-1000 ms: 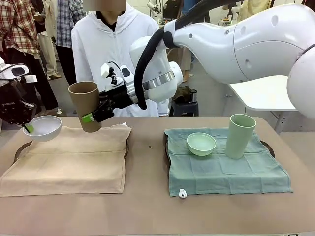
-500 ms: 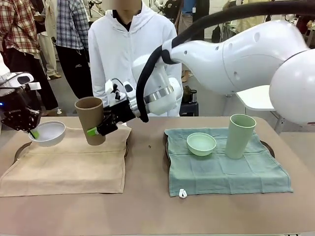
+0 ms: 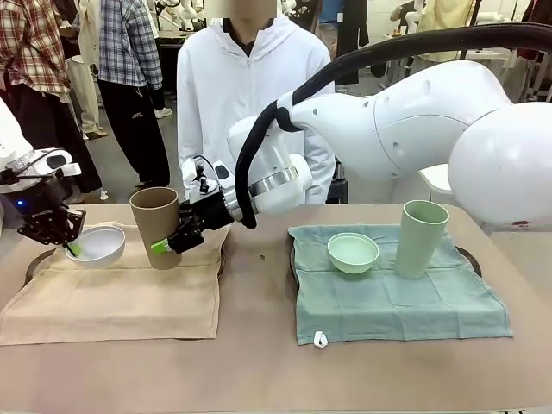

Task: Set up a tray with a mat and arrange the tableware.
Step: Place the Picnic Bowl and Reusable plastic cup back onto the Handle tray in front of the human's position.

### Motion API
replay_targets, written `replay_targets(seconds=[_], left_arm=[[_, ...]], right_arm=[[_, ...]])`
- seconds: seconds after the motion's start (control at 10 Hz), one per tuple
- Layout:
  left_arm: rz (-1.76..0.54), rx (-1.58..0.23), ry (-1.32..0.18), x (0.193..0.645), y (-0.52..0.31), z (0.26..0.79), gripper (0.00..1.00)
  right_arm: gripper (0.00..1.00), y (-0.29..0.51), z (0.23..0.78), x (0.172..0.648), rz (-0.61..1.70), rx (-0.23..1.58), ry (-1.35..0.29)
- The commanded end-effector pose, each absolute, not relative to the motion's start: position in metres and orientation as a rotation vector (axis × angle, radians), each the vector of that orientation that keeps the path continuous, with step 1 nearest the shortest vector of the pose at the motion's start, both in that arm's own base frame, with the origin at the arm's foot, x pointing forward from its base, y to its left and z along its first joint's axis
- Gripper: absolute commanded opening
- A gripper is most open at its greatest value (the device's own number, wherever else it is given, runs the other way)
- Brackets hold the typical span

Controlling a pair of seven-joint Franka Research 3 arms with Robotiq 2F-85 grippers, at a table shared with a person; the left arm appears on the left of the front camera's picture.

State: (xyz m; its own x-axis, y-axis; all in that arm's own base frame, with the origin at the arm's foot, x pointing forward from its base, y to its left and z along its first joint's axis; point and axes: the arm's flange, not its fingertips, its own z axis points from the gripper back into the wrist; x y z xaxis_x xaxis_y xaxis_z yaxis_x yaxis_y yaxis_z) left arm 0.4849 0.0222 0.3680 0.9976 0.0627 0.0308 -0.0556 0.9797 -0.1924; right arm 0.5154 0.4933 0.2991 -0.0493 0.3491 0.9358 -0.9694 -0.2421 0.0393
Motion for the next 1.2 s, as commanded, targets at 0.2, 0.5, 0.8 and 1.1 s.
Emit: replay_targets(seconds=[0.2, 0.5, 0.8, 1.1], left_arm=[[0.099, -0.189, -0.039, 0.494, 0.014, 0.356, 0.04], [0.094, -0.179, -0.039, 0.497, 0.009, 0.352, 0.04], [0.090, -0.161, -0.026, 0.496, 0.009, 0.350, 0.63], [0.086, -0.148, -0.012, 0.494, 0.010, 0.351, 1.00]], right_arm=[[0.83, 0.497, 0.284, 0.516, 1.537, 1.117, -0.849], [0.83, 0.499, 0.270, 0.519, 1.537, 1.118, -0.826], [1.00, 0.498, 0.269, 0.519, 1.548, 1.108, -0.816], [1.00, 0.497, 0.281, 0.516, 1.552, 1.068, -0.765]])
